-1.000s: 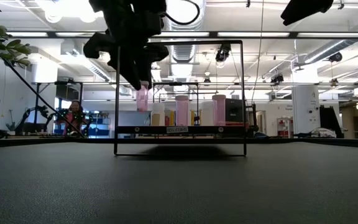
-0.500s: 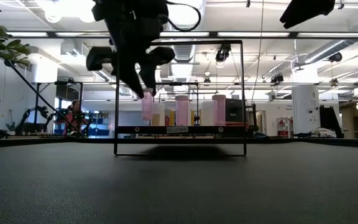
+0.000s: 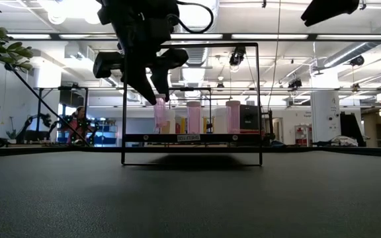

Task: Pick and place medicine bottles onto shelf by color
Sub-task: Put the pink pill bottle aligned with the other pink pill bottles on the shelf

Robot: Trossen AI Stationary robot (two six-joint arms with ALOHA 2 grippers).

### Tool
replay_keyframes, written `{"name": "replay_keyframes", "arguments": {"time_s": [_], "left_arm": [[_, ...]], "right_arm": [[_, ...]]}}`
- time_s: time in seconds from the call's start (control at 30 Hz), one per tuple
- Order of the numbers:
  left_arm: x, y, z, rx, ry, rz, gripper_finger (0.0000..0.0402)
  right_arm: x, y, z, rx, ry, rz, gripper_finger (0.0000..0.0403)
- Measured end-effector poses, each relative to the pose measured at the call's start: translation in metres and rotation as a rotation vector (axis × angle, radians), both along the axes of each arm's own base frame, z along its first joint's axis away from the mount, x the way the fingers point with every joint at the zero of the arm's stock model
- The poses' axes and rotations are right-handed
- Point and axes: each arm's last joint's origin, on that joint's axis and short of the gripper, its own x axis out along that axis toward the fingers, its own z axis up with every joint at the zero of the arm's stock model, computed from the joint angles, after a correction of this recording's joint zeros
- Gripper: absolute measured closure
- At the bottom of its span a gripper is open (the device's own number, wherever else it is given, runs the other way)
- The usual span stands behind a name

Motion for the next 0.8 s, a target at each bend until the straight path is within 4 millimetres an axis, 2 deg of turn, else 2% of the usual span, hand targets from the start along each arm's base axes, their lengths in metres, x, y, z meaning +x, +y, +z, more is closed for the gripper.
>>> {"name": "replay_keyframes", "arguments": {"time_s": [0.13, 0.33, 0.57, 0.8], "left_arm": [[0.0, 0.0, 0.0, -0.001, -0.001, 0.0, 0.0301], [0.0, 0.0, 0.0, -0.001, -0.005, 0.0, 0.0301], [0.0, 0.0, 0.0, -0.014, -0.004, 0.023, 0.0301], [0.0, 0.0, 0.0, -0.015, -0.002, 0.024, 0.0301]], "right_arm": [[-0.005, -0.002, -0.002, 0.005, -0.104, 0.032, 0.0174], [-0.005, 0.0, -0.024, 0.006, -0.271, 0.179, 0.0174], [-0.04, -0.011, -0.044, 0.039, -0.527, 0.211, 0.0174], [-0.052, -0.013, -0.063, 0.099, -0.681, 0.304, 0.0174]]}}
